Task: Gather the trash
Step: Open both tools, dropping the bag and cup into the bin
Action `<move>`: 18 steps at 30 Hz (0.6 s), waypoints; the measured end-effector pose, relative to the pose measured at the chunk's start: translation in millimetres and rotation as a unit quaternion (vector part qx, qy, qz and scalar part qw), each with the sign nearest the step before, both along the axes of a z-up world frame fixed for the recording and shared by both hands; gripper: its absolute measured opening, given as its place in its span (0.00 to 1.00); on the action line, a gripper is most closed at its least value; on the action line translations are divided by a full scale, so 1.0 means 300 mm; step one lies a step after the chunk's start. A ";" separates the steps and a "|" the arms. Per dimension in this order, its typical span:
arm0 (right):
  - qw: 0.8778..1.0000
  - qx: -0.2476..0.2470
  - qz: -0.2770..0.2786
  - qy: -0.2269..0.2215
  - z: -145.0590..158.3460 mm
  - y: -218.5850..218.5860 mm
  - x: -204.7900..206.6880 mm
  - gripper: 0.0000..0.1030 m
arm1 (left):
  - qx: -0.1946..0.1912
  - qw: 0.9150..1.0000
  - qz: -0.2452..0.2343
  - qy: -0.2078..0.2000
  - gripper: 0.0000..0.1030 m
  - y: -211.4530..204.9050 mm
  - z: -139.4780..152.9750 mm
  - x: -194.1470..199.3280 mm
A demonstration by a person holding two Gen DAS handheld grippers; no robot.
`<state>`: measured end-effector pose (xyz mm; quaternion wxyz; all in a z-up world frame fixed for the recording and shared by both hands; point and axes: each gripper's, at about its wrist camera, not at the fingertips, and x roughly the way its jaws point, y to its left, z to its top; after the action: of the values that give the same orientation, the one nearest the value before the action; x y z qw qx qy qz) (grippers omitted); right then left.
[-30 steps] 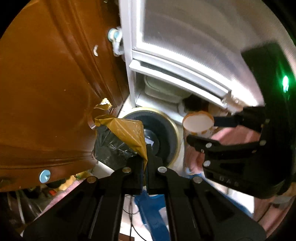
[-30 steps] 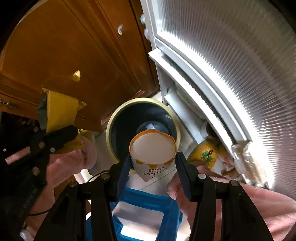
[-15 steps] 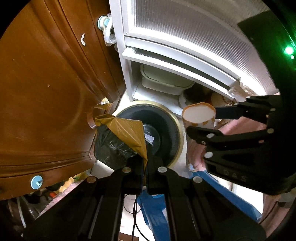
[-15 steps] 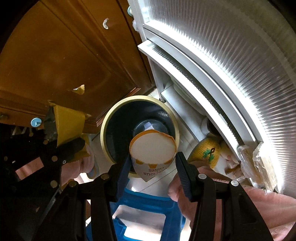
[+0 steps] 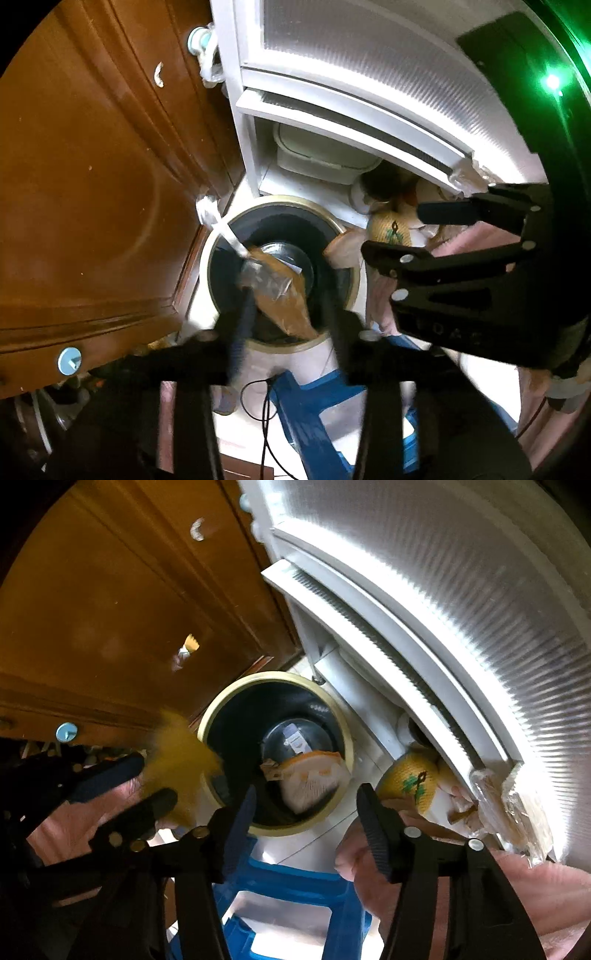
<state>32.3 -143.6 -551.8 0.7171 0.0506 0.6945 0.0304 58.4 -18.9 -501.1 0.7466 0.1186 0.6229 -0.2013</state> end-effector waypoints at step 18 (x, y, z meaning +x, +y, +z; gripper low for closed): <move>1.000 -0.002 -0.007 -0.017 0.040 0.005 0.012 0.69 | 0.003 1.000 0.007 -0.017 0.50 0.010 0.027 0.001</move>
<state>36.1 -142.0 -540.0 0.7292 0.0536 0.6817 0.0249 58.8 -16.0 -493.1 0.7581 0.1199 0.6115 -0.1923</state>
